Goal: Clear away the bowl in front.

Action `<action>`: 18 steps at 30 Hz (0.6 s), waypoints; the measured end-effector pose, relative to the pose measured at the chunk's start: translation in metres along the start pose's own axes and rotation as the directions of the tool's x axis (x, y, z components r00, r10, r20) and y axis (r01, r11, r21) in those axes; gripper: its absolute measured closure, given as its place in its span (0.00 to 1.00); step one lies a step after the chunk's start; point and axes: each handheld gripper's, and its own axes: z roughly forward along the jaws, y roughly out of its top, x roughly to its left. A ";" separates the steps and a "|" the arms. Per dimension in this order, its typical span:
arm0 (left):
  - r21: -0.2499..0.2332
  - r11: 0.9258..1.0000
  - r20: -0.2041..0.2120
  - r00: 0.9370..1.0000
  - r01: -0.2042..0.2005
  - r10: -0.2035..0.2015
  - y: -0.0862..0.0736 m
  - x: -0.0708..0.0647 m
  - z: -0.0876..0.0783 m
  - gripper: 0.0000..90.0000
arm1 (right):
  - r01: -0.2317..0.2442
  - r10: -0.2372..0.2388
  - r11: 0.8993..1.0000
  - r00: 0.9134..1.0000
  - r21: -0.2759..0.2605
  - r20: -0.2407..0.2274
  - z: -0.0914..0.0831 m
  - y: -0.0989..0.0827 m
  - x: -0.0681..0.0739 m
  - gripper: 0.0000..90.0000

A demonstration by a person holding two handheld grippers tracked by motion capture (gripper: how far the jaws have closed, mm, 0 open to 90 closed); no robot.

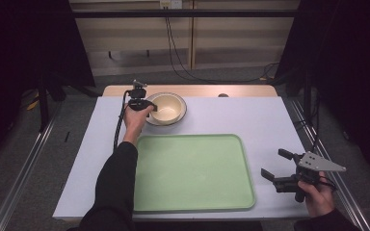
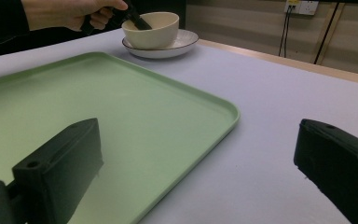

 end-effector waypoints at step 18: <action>-0.031 0.999 0.060 0.998 0.029 -0.027 0.000 0.007 -0.018 0.92 | 0.000 0.000 1.000 1.000 -0.025 -0.006 0.000 0.000 0.000 0.00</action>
